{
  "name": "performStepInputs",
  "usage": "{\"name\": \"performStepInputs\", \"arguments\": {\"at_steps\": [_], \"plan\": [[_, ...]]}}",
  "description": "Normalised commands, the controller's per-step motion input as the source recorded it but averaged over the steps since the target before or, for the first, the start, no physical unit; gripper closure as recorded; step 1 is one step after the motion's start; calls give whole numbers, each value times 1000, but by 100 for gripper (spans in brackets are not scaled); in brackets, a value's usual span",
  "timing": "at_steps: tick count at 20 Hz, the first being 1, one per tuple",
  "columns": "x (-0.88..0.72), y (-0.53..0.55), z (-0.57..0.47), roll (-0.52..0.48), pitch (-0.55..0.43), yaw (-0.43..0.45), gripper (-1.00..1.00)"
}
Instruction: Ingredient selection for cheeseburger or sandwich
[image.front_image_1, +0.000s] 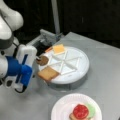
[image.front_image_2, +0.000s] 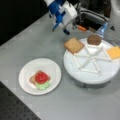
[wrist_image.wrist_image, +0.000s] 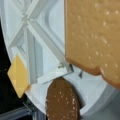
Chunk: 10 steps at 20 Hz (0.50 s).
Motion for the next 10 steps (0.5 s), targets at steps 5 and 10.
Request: {"name": "performStepInputs", "arguments": {"at_steps": [5,10], "plan": [[334,-308,-84,415,-145,252,-100],[307,-328,-202,453,-170,206,-100]]}}
